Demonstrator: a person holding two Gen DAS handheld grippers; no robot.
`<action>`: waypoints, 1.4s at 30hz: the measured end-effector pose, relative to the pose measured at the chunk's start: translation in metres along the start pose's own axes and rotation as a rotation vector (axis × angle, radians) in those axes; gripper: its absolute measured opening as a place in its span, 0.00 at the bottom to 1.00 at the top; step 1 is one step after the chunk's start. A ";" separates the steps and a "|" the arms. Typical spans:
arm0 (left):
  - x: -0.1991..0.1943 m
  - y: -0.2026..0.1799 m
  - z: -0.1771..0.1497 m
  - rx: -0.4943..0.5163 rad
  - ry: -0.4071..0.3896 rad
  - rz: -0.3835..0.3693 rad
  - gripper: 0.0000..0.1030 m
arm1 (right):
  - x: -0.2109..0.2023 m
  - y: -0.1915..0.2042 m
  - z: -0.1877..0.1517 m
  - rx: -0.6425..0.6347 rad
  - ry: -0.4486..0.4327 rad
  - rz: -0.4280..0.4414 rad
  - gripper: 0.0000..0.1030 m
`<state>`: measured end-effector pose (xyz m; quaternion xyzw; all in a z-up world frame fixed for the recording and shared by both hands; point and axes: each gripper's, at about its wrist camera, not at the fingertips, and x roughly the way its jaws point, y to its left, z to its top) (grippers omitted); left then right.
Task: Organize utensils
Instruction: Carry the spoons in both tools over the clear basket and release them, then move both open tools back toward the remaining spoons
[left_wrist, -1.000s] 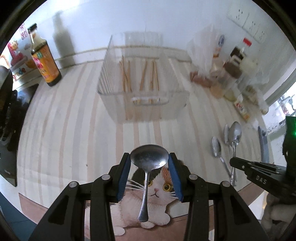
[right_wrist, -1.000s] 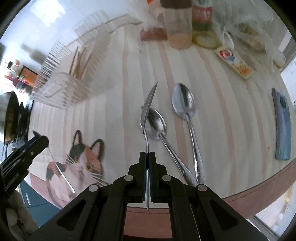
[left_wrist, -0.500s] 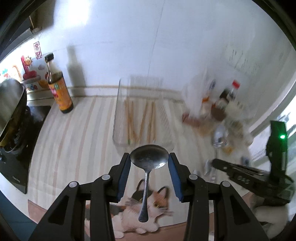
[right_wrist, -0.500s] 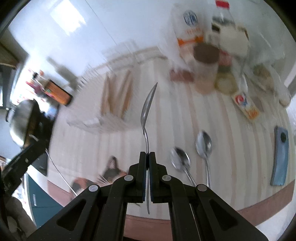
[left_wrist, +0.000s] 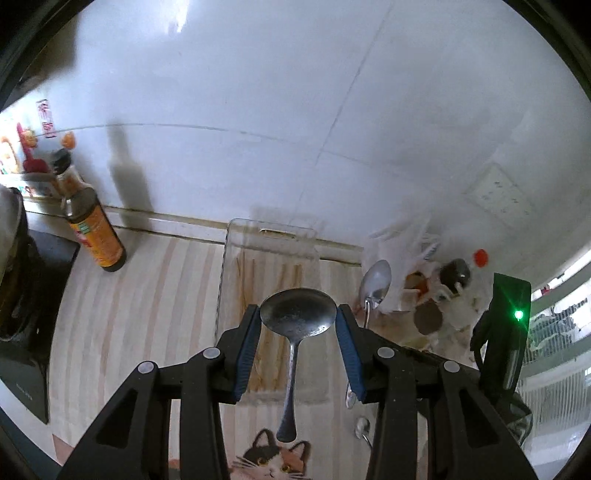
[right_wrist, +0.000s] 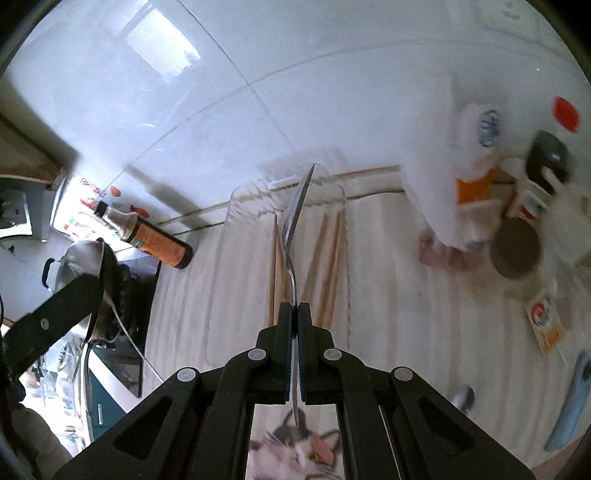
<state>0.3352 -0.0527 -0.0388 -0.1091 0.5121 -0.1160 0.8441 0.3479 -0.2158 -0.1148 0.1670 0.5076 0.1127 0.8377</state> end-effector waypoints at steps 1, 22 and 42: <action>0.011 0.003 0.007 0.001 0.021 0.001 0.38 | 0.008 0.001 0.006 0.003 0.009 -0.002 0.02; 0.050 -0.005 -0.104 0.034 -0.063 0.319 1.00 | -0.021 -0.109 -0.073 0.113 -0.042 -0.257 0.62; 0.166 -0.108 -0.226 0.032 0.345 0.200 0.93 | 0.050 -0.193 -0.168 0.057 0.206 -0.402 0.06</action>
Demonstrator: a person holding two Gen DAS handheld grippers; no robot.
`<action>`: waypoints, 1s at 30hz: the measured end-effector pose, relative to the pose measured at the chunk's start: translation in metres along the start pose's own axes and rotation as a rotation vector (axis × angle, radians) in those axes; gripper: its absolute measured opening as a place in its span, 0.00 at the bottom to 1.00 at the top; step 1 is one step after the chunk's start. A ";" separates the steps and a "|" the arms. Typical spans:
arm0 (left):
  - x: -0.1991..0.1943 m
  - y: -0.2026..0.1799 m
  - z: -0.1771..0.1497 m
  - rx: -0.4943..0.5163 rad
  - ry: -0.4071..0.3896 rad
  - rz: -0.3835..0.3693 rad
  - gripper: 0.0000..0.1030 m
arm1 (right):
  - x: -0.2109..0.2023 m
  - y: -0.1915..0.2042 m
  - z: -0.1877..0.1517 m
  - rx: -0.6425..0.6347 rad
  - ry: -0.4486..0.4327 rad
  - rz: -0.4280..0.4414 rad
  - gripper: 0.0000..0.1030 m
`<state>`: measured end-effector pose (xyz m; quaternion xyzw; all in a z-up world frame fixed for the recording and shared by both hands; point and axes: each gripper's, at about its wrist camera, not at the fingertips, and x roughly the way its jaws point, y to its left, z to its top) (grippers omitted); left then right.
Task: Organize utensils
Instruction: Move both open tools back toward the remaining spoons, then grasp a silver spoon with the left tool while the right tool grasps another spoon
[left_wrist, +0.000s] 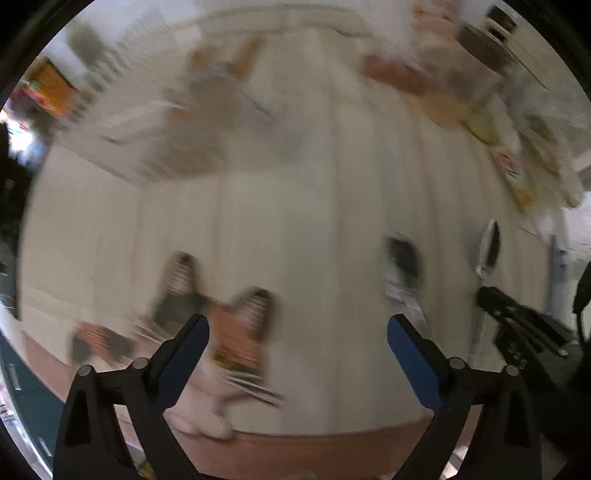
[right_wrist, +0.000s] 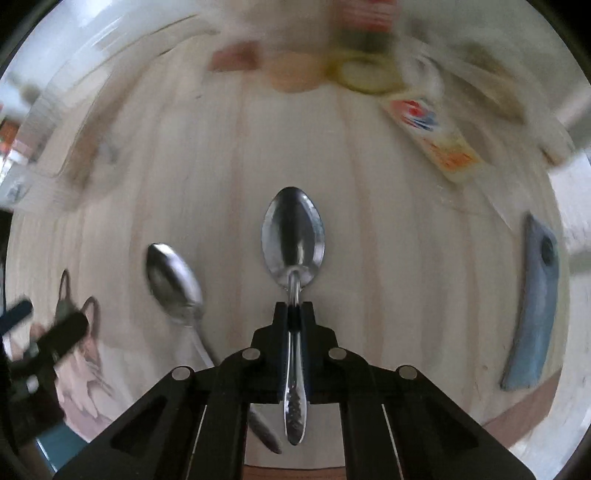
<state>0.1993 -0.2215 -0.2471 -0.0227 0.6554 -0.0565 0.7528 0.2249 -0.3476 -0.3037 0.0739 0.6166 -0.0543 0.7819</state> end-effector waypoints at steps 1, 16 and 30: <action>0.003 -0.008 0.000 -0.027 0.016 -0.060 0.93 | -0.001 -0.008 -0.003 0.023 -0.001 -0.004 0.06; 0.029 -0.076 -0.004 0.093 0.049 -0.152 0.04 | -0.008 -0.098 -0.038 0.216 0.006 0.043 0.06; 0.036 0.039 -0.039 -0.028 0.056 -0.090 0.04 | -0.006 -0.032 -0.040 0.068 0.019 0.151 0.06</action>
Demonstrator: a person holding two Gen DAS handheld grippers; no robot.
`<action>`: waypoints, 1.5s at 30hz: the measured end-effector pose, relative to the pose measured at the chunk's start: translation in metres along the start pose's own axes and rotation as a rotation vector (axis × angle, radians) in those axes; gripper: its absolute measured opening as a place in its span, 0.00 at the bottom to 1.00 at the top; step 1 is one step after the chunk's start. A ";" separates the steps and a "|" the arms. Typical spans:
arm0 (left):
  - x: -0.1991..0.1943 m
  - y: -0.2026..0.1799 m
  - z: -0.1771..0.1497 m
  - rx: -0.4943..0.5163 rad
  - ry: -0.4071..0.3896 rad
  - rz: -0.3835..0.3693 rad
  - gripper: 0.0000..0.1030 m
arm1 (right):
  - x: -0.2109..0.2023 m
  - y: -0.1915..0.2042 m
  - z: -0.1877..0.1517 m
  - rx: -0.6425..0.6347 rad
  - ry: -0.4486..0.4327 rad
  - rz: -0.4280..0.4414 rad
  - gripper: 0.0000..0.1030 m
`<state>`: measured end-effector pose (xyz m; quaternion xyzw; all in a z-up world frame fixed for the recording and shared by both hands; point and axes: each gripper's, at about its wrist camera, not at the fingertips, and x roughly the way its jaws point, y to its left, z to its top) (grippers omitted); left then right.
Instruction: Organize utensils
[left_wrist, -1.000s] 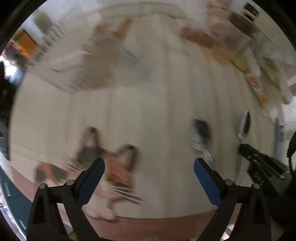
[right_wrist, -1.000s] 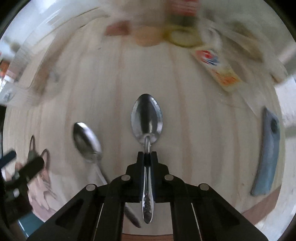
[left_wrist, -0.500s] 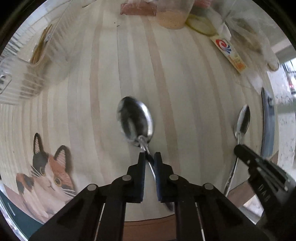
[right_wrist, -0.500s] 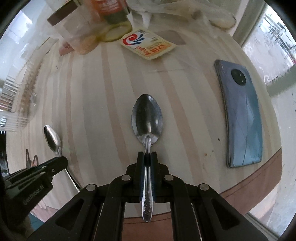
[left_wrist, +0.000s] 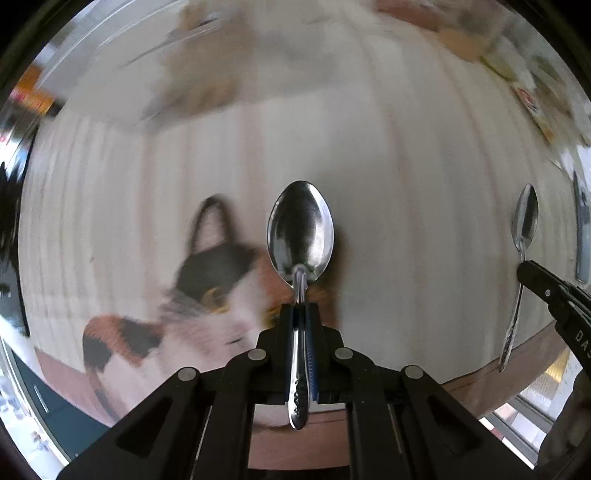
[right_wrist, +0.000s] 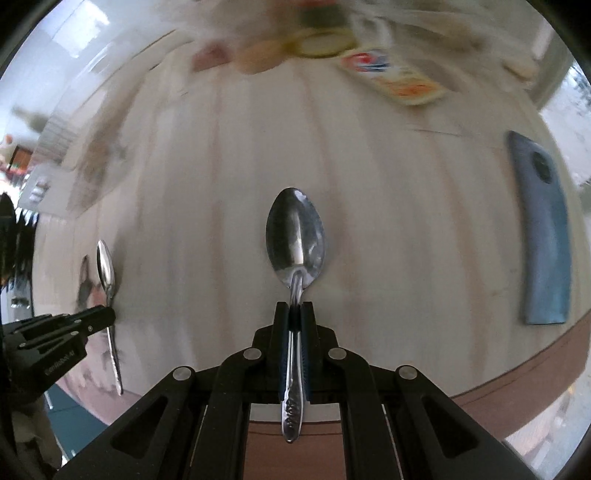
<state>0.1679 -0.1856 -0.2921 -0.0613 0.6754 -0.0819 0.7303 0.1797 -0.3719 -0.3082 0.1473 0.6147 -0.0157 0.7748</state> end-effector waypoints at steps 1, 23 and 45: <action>0.000 0.007 -0.003 -0.017 0.000 -0.001 0.04 | 0.002 0.009 -0.001 -0.010 0.005 0.008 0.06; -0.009 0.110 -0.042 -0.027 -0.010 -0.021 0.09 | 0.035 0.156 0.010 -0.303 0.142 -0.124 0.12; -0.058 0.091 -0.019 0.087 -0.111 0.041 0.00 | -0.015 0.160 -0.033 -0.195 -0.003 -0.106 0.00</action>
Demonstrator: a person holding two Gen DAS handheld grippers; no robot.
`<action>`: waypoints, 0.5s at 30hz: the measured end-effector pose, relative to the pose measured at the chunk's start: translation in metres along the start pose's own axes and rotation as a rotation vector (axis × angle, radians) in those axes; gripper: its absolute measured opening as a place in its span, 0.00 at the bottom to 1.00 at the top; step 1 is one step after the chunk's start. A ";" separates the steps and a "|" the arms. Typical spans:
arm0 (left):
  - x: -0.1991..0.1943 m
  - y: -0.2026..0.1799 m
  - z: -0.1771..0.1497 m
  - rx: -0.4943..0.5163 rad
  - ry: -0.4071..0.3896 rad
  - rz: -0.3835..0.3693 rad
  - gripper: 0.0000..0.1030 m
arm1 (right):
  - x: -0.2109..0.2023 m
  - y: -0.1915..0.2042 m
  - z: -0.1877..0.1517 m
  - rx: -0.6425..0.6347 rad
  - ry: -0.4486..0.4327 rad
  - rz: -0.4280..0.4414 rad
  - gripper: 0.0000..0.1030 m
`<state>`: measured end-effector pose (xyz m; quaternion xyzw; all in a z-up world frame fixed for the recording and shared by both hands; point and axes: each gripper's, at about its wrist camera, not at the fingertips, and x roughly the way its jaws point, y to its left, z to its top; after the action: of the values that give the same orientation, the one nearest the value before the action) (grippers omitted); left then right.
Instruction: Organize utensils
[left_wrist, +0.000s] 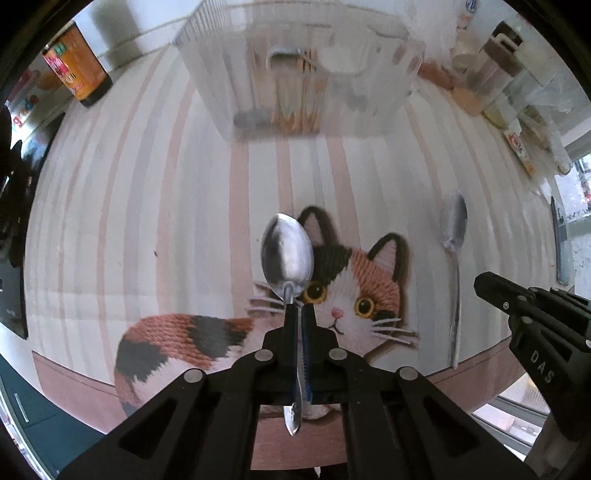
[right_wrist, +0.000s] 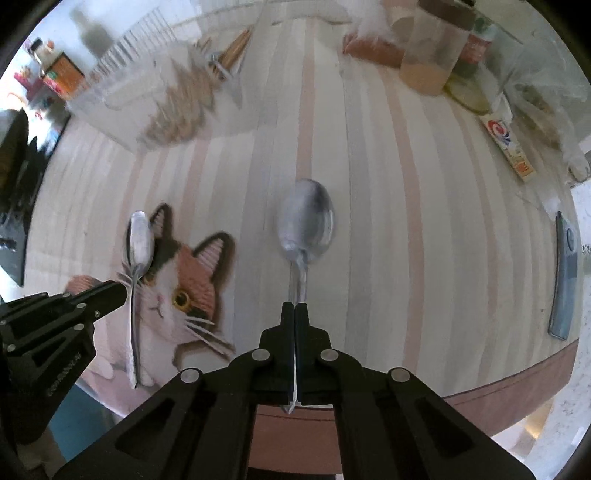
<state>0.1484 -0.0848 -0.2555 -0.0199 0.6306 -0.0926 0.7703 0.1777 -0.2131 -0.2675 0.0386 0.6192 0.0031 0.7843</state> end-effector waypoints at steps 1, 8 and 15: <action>-0.004 0.001 0.002 -0.001 -0.008 -0.001 0.00 | -0.004 -0.002 0.000 0.008 -0.002 0.013 0.00; -0.013 0.021 0.003 -0.025 0.004 0.002 0.00 | -0.007 -0.033 0.008 0.169 0.025 0.168 0.01; 0.010 0.061 -0.012 -0.148 0.079 -0.091 0.02 | 0.017 -0.035 0.023 0.193 0.079 0.146 0.38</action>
<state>0.1455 -0.0253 -0.2770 -0.1017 0.6642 -0.0814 0.7361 0.2022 -0.2480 -0.2809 0.1588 0.6426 0.0020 0.7496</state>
